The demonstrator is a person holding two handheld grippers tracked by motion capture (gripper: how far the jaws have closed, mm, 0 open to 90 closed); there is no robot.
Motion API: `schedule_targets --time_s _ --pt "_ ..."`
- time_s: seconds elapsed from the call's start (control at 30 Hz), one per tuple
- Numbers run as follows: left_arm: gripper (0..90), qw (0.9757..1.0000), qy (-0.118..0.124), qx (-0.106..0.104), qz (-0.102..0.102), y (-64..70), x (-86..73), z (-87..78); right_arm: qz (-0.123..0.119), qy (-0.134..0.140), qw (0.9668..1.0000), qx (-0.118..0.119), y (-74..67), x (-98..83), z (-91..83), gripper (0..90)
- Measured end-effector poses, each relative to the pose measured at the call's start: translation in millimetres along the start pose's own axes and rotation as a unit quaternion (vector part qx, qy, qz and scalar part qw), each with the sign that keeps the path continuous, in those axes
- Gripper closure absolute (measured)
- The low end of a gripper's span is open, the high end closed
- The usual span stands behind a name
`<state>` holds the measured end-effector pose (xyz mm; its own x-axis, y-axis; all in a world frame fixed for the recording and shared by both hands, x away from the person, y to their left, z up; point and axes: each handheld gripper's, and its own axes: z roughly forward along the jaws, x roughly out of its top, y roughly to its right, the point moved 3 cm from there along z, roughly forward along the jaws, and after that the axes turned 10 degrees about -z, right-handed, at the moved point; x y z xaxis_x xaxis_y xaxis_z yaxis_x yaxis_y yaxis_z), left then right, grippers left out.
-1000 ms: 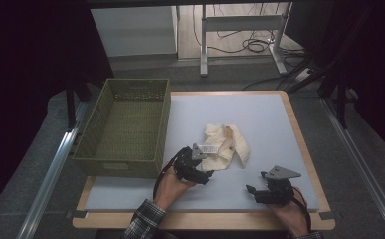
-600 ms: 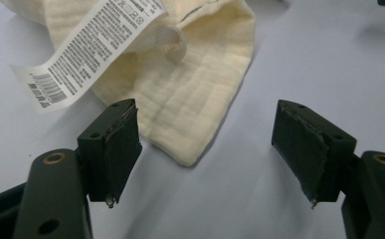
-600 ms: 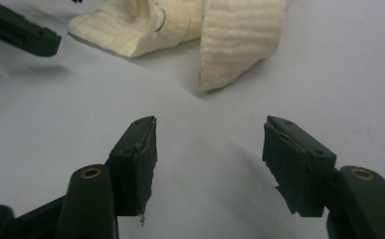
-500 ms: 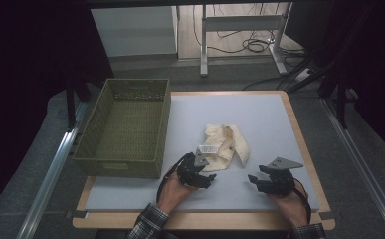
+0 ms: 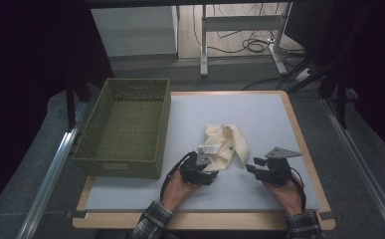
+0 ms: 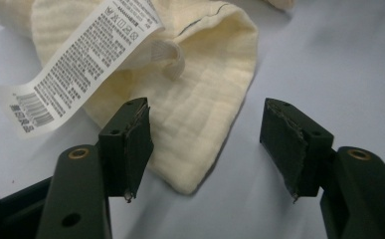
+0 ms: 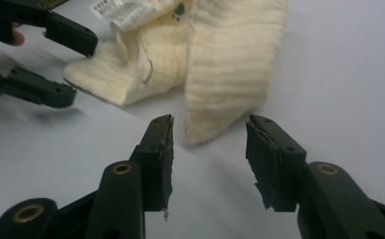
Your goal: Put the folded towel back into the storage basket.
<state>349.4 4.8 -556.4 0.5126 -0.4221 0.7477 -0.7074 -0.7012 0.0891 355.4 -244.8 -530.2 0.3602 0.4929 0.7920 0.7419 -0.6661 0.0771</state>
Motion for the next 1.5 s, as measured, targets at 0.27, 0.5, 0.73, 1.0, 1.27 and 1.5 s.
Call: schedule_targets --time_s 0.27,0.5,0.73,1.0,1.27,1.5 --pt "42.9 1.0 0.001 0.004 -0.004 -3.0 2.1 6.7 -0.019 -0.015 0.9997 -0.002 -5.6 12.6 23.6 54.4" --pt "56.9 0.9996 -0.005 -0.022 -0.019 -5.7 3.7 8.2 -0.025 -0.044 0.9981 -0.034 -1.7 11.3 39.9 79.0" --pt "87.4 0.9992 -0.002 -0.019 -0.035 -18.1 6.7 4.6 -0.001 -0.023 0.9994 -0.027 12.3 17.5 19.6 85.8" --pt "87.3 0.9963 0.071 0.012 -0.047 -36.6 42.9 -43.7 -0.003 0.006 0.9977 -0.067 39.1 40.3 -27.6 85.8" --pt "84.4 0.9904 0.064 0.08 -0.092 -72.0 76.4 -36.2 0.019 -0.009 0.9927 -0.119 84.7 54.2 -39.7 84.7" --pt "60.4 0.989 0.033 0.089 -0.114 -79.0 66.3 -2.7 0.059 -0.028 0.9901 -0.124 103.5 35.0 -27.3 71.3"
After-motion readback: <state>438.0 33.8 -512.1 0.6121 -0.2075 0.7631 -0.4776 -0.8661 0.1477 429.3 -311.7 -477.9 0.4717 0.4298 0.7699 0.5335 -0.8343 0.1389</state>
